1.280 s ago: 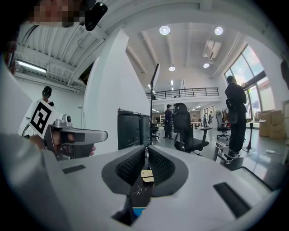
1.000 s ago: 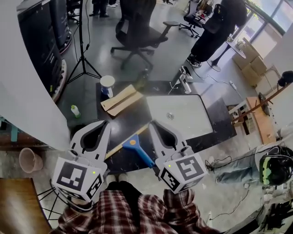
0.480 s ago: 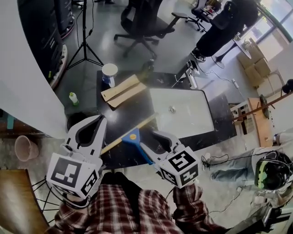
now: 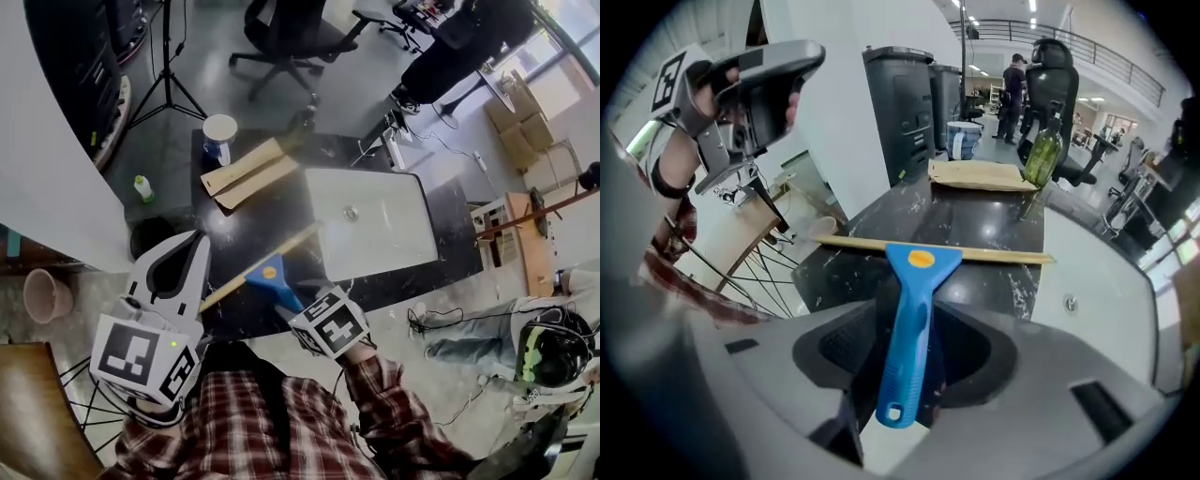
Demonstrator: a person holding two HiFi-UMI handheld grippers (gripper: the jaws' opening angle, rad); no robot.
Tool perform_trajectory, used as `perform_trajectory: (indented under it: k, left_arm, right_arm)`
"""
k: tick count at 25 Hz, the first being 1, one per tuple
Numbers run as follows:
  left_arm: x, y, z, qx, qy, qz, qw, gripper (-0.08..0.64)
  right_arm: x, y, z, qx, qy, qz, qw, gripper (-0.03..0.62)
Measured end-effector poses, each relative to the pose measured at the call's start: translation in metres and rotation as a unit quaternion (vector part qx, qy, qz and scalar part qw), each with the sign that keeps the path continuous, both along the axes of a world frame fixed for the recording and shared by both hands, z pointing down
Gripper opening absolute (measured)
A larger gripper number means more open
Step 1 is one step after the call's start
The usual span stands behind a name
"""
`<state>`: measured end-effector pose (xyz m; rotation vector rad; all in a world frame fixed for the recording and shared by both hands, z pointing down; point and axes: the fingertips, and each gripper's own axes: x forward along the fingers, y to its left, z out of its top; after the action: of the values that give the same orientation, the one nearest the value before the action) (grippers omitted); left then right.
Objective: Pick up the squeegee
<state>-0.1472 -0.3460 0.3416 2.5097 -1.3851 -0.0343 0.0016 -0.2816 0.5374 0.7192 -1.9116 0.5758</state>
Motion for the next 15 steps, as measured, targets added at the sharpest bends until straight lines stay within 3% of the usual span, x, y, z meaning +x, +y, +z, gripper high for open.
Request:
perform_trajectory:
  k: [15]
  left_arm:
    - [-0.017,-0.004,0.013,-0.011,0.020,-0.031,0.9993,0.009]
  right_arm:
    - [-0.006,-0.021,0.034,-0.027,0.043,0.016,0.999,0.181]
